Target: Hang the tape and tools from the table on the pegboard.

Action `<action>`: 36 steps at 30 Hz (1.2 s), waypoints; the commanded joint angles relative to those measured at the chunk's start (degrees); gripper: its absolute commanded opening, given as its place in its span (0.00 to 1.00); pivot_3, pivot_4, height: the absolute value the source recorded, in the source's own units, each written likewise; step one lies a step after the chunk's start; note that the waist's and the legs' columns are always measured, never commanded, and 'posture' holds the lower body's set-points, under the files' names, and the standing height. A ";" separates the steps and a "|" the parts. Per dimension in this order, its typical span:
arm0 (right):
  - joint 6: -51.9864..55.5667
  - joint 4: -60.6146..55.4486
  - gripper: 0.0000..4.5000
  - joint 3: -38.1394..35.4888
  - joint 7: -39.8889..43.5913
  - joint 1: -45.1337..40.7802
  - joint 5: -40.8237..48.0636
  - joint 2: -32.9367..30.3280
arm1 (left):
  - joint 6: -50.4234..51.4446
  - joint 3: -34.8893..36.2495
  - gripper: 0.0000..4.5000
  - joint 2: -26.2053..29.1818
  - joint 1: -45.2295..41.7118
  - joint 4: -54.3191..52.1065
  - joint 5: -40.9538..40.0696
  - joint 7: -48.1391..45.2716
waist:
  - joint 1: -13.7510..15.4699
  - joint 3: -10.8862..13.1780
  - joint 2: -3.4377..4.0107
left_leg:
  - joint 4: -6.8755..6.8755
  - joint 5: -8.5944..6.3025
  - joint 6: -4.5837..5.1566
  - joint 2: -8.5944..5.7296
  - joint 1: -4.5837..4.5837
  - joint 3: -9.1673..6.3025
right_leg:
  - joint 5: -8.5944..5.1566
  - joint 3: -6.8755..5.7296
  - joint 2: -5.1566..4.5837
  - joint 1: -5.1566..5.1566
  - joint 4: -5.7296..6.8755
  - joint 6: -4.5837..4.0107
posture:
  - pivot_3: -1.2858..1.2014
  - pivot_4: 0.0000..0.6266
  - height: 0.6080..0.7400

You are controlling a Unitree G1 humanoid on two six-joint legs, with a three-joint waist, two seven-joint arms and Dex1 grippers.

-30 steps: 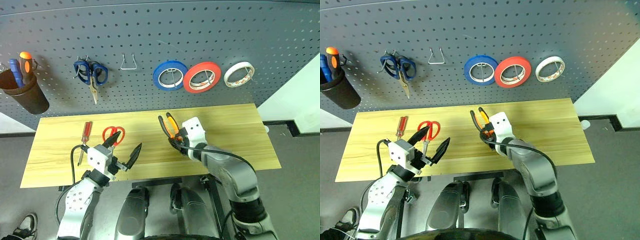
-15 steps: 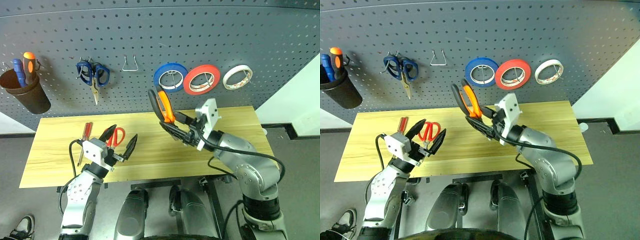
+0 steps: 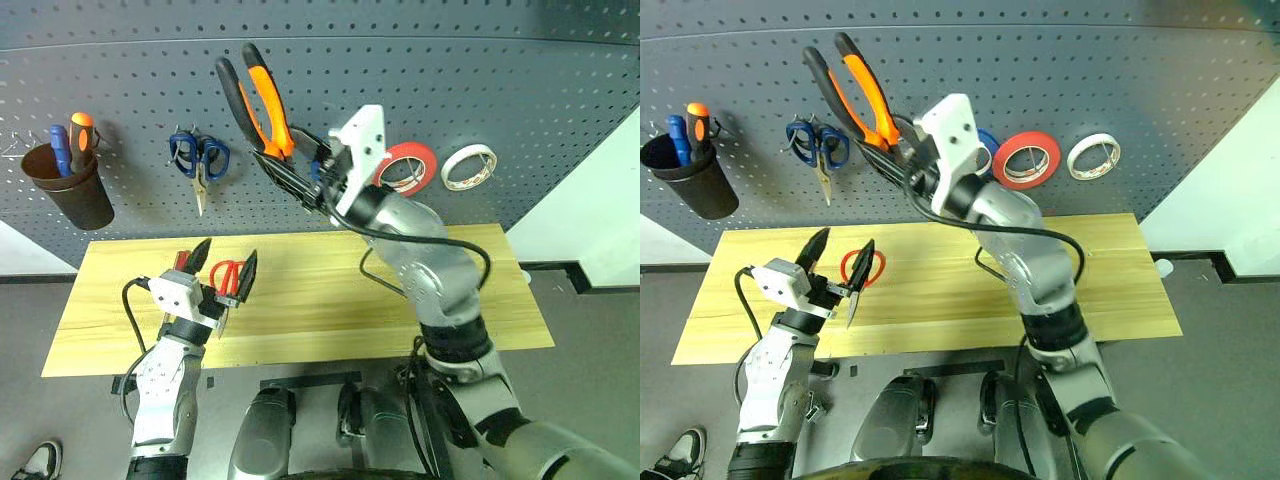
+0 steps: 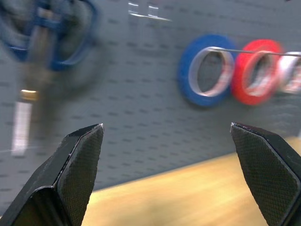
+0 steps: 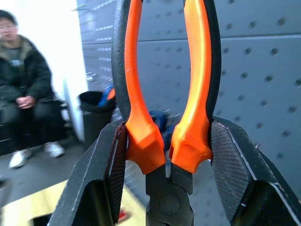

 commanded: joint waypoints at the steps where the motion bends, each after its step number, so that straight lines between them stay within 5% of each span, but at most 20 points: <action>1: -8.05 6.59 0.48 0.09 -0.83 -5.82 -2.57 3.33 | -5.55 1.54 1.00 -0.83 -2.06 1.77 4.13 3.79 | 0.65 -0.11 -0.04 | 0.00 0.00 0.00 0.01 0.01 0.00 | 0.01 0.00 0.04 0.01 0.01 -0.02 | 0.66 0.19 0.53; 12: -22.61 29.12 0.48 -3.28 -6.97 -15.69 -9.23 6.28 | -8.03 0.80 1.00 -0.51 -1.66 2.20 4.76 4.90 | 1.84 -0.25 -0.15 | 0.47 -0.01 0.01 0.02 -0.29 -0.03 | 0.03 -0.12 -0.03 -0.03 0.17 -0.06 | 0.67 0.20 0.53; 36: -31.17 45.90 0.48 -6.30 -13.13 -24.62 -13.47 7.90 | -8.96 -0.42 1.00 -0.63 -0.49 1.99 4.77 4.85 | 2.21 -0.25 -0.14 | 1.03 -0.01 0.01 0.04 -0.38 -0.19 | 0.00 -0.15 -0.04 -0.22 0.95 -0.07 | 0.67 0.22 0.53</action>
